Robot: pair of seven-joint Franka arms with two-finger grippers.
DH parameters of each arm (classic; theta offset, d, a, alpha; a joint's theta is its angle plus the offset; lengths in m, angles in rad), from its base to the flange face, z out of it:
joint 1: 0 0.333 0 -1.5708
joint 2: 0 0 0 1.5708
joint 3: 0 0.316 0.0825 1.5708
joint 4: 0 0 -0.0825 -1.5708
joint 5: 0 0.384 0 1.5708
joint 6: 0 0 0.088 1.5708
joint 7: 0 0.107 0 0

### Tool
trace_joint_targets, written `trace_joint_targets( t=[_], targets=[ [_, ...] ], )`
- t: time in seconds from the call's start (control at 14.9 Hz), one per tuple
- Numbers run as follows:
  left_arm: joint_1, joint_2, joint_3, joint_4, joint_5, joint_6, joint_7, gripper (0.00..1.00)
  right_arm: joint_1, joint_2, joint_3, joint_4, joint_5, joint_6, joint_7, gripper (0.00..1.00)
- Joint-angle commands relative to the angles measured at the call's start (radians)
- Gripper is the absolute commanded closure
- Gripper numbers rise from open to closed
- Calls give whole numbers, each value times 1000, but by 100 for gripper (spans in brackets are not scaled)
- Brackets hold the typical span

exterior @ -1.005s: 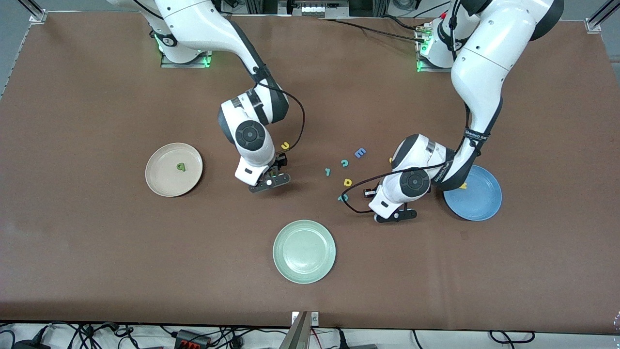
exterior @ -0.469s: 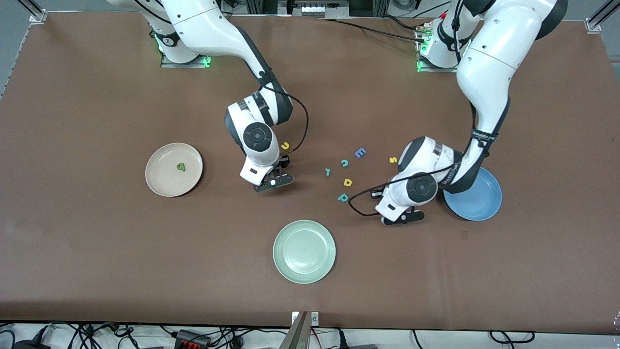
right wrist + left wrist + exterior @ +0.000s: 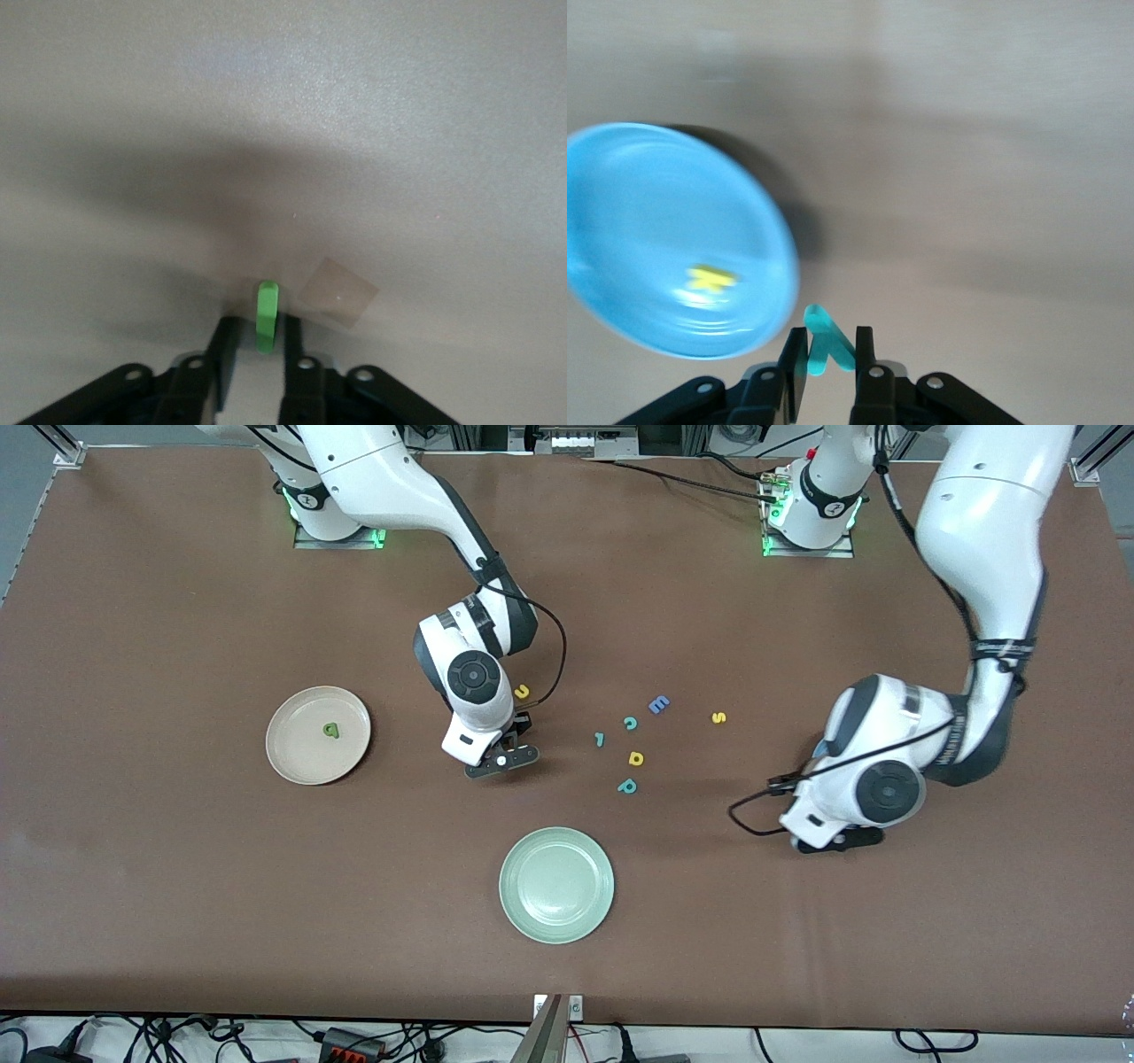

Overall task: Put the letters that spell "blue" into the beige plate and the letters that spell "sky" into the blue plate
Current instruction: 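Drop y on blue plate with the left gripper while the right gripper drops l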

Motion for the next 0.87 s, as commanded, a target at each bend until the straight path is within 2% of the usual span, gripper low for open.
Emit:
trace_joint_targets(
  t=[0.0,0.13,0.2,0.27,0.33,0.4,0.67,0.8],
  targets=[
    [81,1,-7,-39,21,-10,98,92,-3,21,-10,27,18,-1,6,93],
    [130,4,-8,-77,24,33,158,88,-7,20,-10,32,35,-1,9,100],
    [130,4,-8,-94,23,54,163,81,-5,15,-10,32,48,-3,9,100],
    [123,7,-7,-96,23,58,154,62,-5,12,-16,30,74,-4,11,100],
    [127,7,-7,-96,26,58,155,17,-20,3,-19,24,93,-10,14,100],
    [132,4,-8,-95,26,56,167,0,-55,-26,-18,18,96,-21,11,100],
    [113,-29,-63,-98,23,-5,132,0,-158,-128,-33,-46,87,-164,-26,100],
    [121,-65,-118,-139,14,-15,111,0,-172,-175,-74,-108,79,-196,-43,100]
  ],
)
